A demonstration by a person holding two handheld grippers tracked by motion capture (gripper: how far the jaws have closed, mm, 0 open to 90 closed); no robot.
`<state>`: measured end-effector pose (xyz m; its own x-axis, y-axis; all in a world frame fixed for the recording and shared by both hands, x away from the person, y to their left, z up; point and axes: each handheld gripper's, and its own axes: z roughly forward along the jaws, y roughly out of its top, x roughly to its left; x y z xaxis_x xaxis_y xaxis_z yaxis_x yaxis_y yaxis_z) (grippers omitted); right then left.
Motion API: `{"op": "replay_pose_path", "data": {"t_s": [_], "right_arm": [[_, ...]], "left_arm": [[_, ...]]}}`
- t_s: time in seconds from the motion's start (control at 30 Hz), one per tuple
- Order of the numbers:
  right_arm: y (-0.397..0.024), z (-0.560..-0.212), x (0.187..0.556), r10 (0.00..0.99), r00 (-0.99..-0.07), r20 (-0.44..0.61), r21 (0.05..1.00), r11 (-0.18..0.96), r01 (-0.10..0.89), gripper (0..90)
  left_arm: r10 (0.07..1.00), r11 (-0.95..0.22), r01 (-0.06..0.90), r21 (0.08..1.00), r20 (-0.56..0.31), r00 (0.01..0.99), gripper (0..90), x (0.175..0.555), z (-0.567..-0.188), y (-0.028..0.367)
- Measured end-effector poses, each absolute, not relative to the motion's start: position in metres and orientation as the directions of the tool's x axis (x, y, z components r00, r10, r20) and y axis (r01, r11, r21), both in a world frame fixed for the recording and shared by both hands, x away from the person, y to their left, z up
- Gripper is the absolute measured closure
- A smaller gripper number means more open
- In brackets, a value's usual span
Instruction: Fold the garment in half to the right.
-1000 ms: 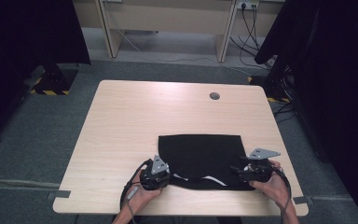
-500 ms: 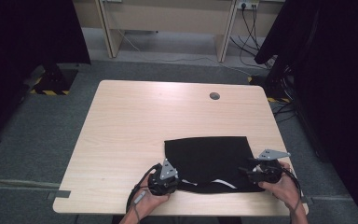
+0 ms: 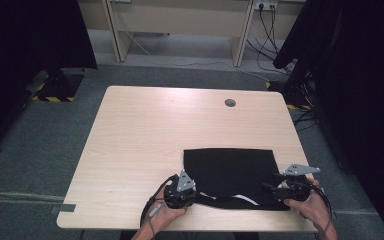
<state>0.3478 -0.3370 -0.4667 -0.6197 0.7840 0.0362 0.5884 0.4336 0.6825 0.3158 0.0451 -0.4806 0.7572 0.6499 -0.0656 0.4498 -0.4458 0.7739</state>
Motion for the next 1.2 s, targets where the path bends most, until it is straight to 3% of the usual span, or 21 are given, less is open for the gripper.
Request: {"op": "replay_pose_path", "data": {"t_s": [0.17, 0.47, 1.2], "right_arm": [[-0.331, -0.453, 0.342, 0.781, -0.62, 0.081, 0.73, 0.377, 0.57, 30.7], [-0.302, -0.44, 0.35, 0.756, -0.652, 0.056, 0.752, 0.397, 0.525, 20.7], [-0.187, -0.426, 0.407, 0.621, -0.783, 0.036, 0.752, 0.499, 0.43, 26.4]], "left_arm": [[0.646, -0.442, 0.445, 0.779, -0.067, 0.76, 76.9, 0.316, -0.481, 0.045], [0.648, -0.441, 0.444, 0.78, -0.067, 0.759, 76.7, 0.316, -0.482, 0.044], [0.647, -0.443, 0.44, 0.781, -0.061, 0.76, 76.5, 0.315, -0.482, 0.044]]}}
